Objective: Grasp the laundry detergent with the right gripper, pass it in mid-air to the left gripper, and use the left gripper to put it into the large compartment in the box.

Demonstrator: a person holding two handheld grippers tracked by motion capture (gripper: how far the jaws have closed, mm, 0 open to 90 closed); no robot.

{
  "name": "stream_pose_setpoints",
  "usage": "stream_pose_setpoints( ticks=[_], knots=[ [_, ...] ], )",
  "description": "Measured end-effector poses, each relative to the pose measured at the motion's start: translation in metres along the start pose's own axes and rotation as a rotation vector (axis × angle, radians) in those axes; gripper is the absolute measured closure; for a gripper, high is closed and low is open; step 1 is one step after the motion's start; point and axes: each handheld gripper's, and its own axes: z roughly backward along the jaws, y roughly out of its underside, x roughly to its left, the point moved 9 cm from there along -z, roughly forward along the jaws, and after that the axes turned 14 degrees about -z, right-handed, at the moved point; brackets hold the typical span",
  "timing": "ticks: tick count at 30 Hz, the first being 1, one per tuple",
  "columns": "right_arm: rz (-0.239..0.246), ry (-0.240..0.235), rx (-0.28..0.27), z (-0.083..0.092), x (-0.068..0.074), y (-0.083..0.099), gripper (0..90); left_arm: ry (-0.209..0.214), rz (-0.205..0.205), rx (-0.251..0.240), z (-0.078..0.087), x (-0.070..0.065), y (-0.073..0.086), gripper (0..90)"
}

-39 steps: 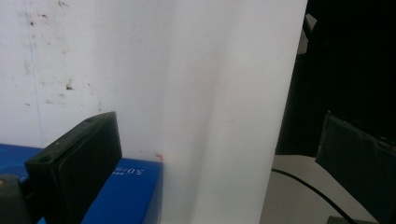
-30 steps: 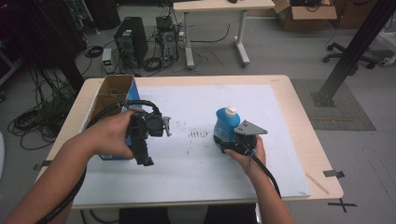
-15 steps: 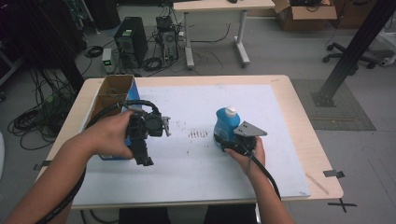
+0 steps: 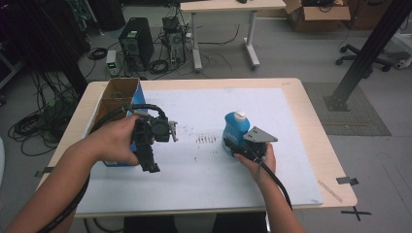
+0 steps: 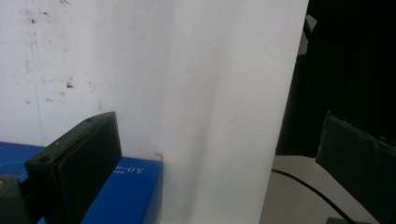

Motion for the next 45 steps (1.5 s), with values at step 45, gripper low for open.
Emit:
stream_pose_setpoints(
  ticks=[45],
  knots=[
    [0.100,-0.286,0.013,0.057,0.038,-0.049,44.3,-0.005,-0.044,-0.009,0.015,0.003,-0.023,0.3]
  ],
)
